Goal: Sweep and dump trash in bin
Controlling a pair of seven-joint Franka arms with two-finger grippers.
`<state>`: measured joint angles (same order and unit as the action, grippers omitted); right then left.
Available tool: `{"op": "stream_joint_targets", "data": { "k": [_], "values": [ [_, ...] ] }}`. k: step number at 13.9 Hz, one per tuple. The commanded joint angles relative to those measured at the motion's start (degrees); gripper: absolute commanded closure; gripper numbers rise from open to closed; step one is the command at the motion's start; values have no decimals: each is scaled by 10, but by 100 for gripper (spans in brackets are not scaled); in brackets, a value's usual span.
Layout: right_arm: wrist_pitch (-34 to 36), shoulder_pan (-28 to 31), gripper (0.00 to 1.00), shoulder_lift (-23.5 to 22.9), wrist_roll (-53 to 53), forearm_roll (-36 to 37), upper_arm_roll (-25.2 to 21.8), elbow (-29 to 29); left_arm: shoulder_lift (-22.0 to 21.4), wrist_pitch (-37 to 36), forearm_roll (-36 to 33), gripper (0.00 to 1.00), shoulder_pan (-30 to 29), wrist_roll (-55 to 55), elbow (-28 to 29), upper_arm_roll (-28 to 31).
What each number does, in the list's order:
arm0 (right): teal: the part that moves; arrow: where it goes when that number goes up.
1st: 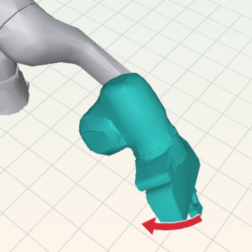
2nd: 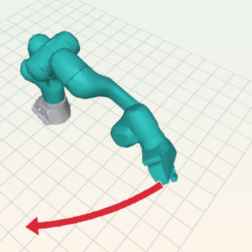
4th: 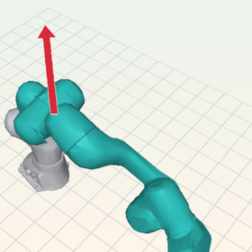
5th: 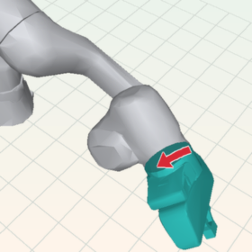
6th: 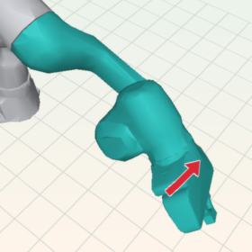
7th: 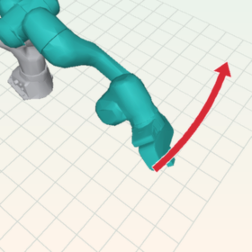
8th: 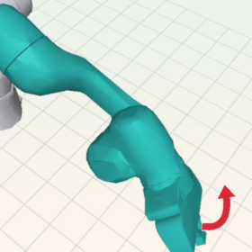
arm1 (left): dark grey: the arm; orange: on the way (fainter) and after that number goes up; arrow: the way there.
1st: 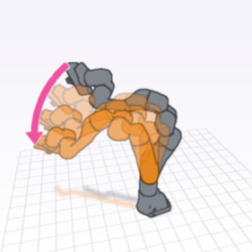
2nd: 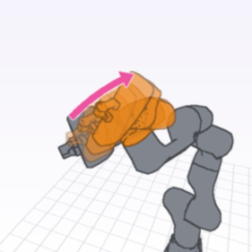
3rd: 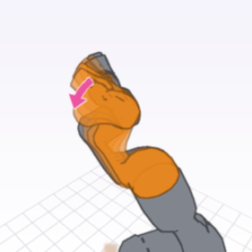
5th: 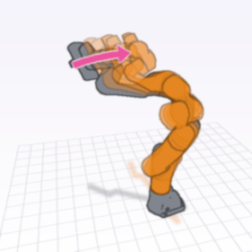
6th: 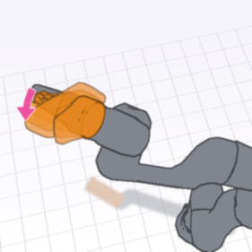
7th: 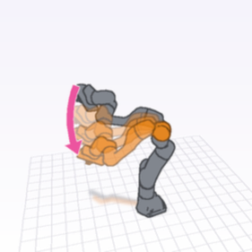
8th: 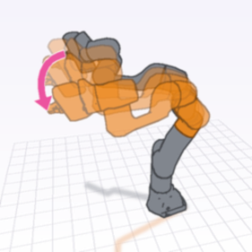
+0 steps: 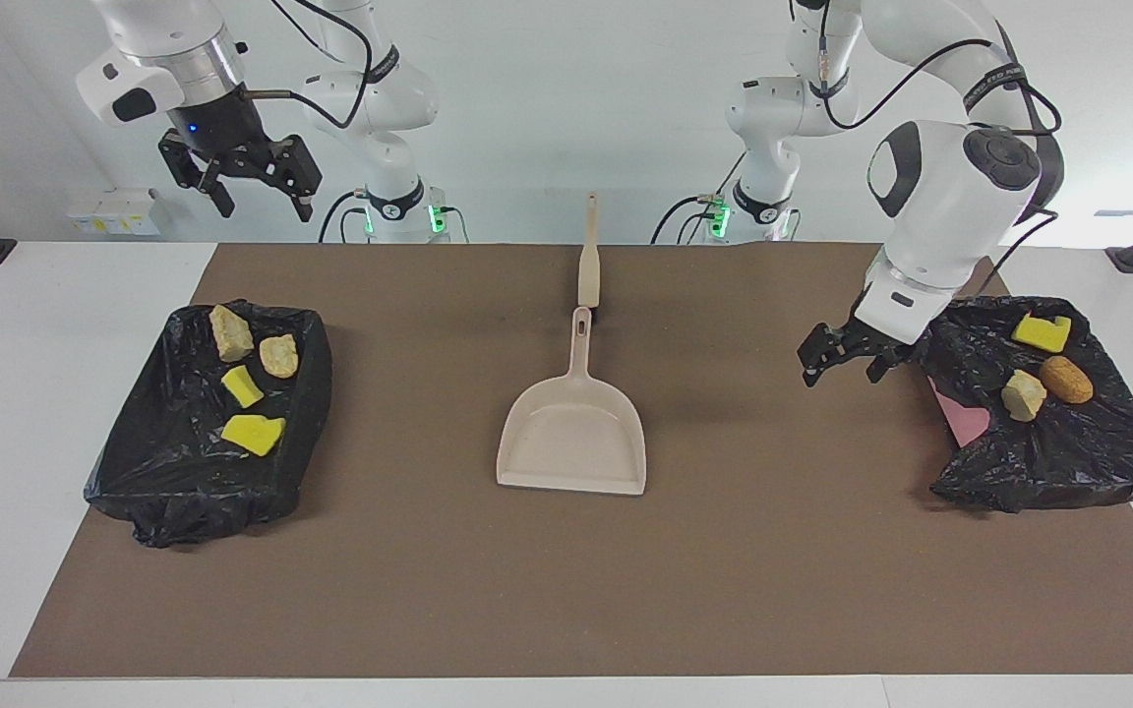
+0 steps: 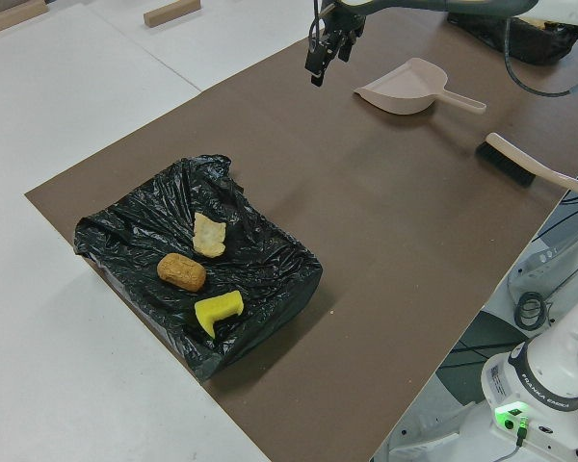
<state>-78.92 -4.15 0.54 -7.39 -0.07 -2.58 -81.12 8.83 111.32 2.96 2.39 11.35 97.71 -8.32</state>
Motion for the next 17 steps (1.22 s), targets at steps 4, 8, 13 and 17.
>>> {"op": "stream_joint_targets", "data": {
  "k": [4, 8, 13, 17],
  "values": [
    [10, 5, 0, 3, 13, 9, 1, 2, -16, -69, -2, 0, -27, -94, -33, 10],
    [10, 5, 0, 3, 14, 19, 2, 1, -42, -101, -2, 0, 31, -149, -36, 113],
    [4, 5, 0, 3, 17, 17, 3, 2, -93, -148, -38, 0, 29, -165, -42, 115],
    [3, 5, 0, 3, 18, 17, 3, 2, -99, -173, -37, 0, 29, -158, -43, 116]
  ]
}}
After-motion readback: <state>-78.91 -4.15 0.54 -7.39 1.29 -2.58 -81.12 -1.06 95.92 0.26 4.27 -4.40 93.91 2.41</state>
